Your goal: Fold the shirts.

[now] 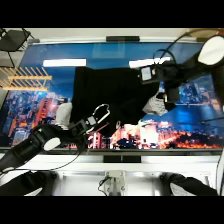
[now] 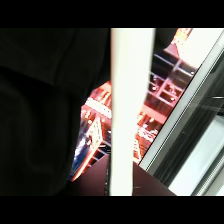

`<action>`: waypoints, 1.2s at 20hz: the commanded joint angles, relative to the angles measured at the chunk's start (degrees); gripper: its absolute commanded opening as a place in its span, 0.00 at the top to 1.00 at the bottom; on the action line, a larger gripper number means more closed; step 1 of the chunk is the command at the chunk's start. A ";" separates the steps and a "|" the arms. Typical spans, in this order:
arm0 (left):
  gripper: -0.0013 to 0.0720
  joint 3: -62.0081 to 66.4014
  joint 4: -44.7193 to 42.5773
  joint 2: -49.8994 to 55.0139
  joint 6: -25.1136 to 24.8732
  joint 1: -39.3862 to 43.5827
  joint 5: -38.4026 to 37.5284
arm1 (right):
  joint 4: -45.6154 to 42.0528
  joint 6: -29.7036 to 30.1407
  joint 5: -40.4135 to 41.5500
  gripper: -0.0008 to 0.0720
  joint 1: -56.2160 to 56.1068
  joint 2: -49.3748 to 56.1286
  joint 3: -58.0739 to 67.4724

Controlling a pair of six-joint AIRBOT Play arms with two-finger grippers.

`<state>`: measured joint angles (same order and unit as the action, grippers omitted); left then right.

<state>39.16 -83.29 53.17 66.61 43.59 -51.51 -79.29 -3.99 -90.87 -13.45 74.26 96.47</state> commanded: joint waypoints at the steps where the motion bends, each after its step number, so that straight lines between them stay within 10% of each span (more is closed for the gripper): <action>1: 0.91 0.02 -0.28 0.00 -0.20 0.00 -0.57 | 2.08 2.23 0.42 0.16 -0.24 1.66 -0.04; 7: 0.91 0.02 -0.87 0.00 -0.15 0.00 -0.15 | 5.75 2.14 -1.22 0.17 -0.68 8.94 -0.07; 11: 0.91 0.28 -0.85 0.02 0.09 0.00 1.99 | 6.99 2.14 -2.75 0.40 -0.66 11.80 -0.07; 13: 0.91 0.59 -0.87 0.00 0.09 0.00 2.25 | 7.02 -0.31 -3.34 0.83 -0.66 12.13 -0.04; 15: 0.88 0.61 -0.96 -0.02 0.04 0.00 4.33 | 8.48 -4.57 -3.69 0.90 -0.66 12.11 -0.04; 18: 0.20 1.88 -5.49 -0.66 0.11 -1.16 4.37 | 8.70 -6.56 -4.72 0.90 -0.66 11.30 -0.04; 24: 0.14 6.40 -10.25 -7.63 0.07 -14.86 -3.58 | 8.72 -12.07 -5.46 0.90 -0.66 7.15 -0.04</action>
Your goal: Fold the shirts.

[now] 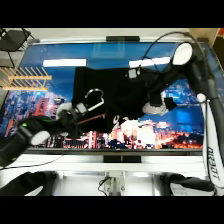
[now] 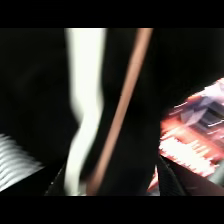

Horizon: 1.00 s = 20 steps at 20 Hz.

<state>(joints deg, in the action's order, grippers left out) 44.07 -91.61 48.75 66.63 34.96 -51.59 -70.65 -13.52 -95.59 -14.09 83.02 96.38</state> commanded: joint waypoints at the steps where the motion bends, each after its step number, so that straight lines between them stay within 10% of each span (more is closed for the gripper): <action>1: 0.14 1.49 -1.97 -5.29 0.02 -9.66 -4.35 | 0.02 -2.78 -1.11 0.90 -0.02 -2.23 0.04; 7: 0.16 0.68 0.72 -15.13 2.40 -25.99 -10.93 | 0.09 -7.34 -1.86 0.90 -0.04 -3.26 0.04; 11: 0.17 -8.41 21.38 -14.73 13.35 -30.29 -11.63 | 0.31 -10.32 -1.92 0.90 -0.07 -3.26 0.04; 16: 0.37 -23.76 55.32 -9.68 18.03 -22.23 15.91 | 0.31 -10.56 -1.75 0.90 -0.07 -3.26 0.04; 20: 0.23 -20.85 58.27 -0.26 18.10 -9.97 31.58 | 0.31 -11.34 -1.73 0.90 -0.07 -3.26 0.04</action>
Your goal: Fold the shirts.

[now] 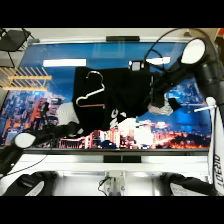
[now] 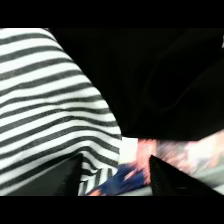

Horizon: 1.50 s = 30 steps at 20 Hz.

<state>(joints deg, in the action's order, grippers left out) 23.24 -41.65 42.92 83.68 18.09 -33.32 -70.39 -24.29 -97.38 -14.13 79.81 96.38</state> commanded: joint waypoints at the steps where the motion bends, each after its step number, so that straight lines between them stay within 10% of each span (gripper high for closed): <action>1: 0.23 1.77 8.28 7.80 0.96 8.50 13.97 | 0.04 -0.68 0.07 0.90 -0.02 -0.04 0.04; 5: 0.25 8.00 6.73 8.15 -3.21 5.62 12.17 | 0.04 -1.86 0.04 0.90 0.00 -0.04 0.04; 12: 0.25 12.11 -15.47 1.68 1.57 -18.36 -22.53 | 0.15 -1.81 1.64 0.90 0.02 -0.02 0.04; 18: 0.25 12.11 3.50 3.10 -0.39 -3.50 -3.28 | 0.11 -2.51 1.73 0.90 0.02 0.02 0.04; 30: 0.30 12.17 3.54 21.09 1.44 8.37 15.04 | 0.07 -3.13 -0.04 0.90 0.02 0.02 0.04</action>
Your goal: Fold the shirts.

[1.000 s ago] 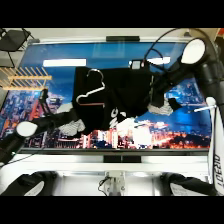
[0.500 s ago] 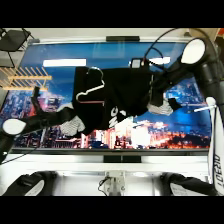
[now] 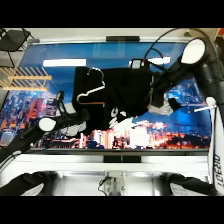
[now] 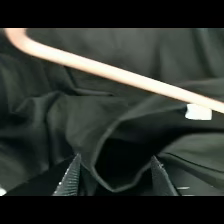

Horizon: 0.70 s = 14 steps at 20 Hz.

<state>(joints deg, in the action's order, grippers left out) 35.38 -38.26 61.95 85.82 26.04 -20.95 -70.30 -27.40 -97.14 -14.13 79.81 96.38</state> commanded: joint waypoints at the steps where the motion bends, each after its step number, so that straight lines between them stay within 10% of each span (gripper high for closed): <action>1: 0.33 0.07 0.15 2.01 -0.74 0.42 2.62 | 0.00 -0.02 -0.17 0.90 0.02 0.02 0.04; 9: 0.44 0.07 3.87 6.86 -0.02 2.43 6.60 | 0.04 -0.04 -0.15 0.90 0.02 0.02 0.04; 11: 0.91 0.07 4.44 7.91 -0.07 2.71 8.81 | 0.00 -0.22 -0.17 0.90 0.02 0.00 0.04; 14: 0.91 0.07 4.42 6.69 -1.73 -1.51 10.95 | -0.33 -0.48 -0.17 0.90 0.04 -0.04 0.04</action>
<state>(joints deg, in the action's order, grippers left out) 35.40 -34.48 68.77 85.56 27.03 -12.53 -70.32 -27.57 -97.32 -14.13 79.81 96.38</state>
